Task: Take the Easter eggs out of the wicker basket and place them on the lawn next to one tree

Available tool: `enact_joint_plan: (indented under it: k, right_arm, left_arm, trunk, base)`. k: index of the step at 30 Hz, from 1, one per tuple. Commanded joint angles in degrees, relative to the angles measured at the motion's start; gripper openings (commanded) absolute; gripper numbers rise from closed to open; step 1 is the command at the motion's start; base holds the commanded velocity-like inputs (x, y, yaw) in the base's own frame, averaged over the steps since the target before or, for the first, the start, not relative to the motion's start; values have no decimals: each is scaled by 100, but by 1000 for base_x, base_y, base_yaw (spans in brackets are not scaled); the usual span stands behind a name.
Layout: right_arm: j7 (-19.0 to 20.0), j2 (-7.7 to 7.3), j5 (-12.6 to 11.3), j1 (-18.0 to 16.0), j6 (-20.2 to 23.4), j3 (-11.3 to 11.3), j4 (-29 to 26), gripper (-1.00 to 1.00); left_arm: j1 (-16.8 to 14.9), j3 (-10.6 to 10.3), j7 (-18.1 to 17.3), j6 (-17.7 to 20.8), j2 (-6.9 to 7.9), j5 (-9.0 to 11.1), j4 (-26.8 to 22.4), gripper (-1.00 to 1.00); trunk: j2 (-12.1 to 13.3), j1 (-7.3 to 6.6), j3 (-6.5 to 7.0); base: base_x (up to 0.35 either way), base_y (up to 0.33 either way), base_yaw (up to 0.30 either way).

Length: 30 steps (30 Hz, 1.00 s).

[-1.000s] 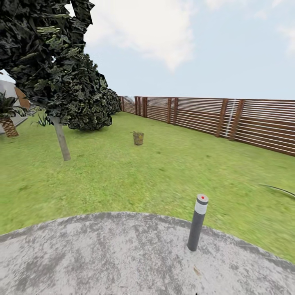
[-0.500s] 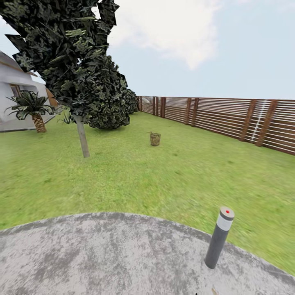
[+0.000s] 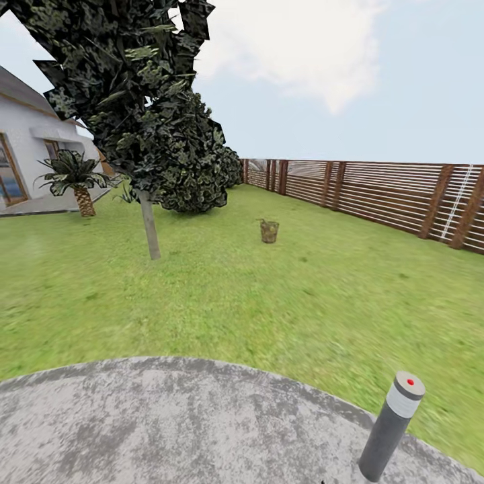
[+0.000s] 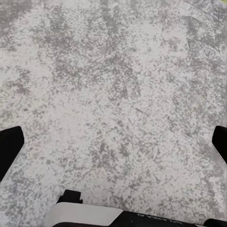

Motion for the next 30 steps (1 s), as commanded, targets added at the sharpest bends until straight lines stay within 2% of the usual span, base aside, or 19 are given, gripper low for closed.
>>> enact_joint_plan:
  k: [1, 9, 20, 30]
  right_arm:
    - [-15, 1, -5, -2, -16, 3, 4, 100]
    - [-15, 0, -3, -2, -21, 2, 4, 100]
    - [-15, 0, -3, -2, -17, 8, 8, 100]
    - [-15, 4, -3, -2, -16, 11, 7, 100]
  left_arm:
    - [-1, 5, 5, -16, -2, 13, 3, 100]
    - [-1, 3, 5, -15, -2, 10, 1, 100]
    - [-1, 10, 5, -20, -2, 15, 2, 100]
    - [-1, 11, 5, -24, 7, 31, 5, 100]
  trunk:
    - [-3, 5, -2]
    - [-3, 5, 6]
    - [-3, 5, 97]
    - [-3, 5, 120]
  base:
    - [321, -79, 8]
    - [321, -119, 2]
    - [303, -167, 0]
    - [326, 62, 0]
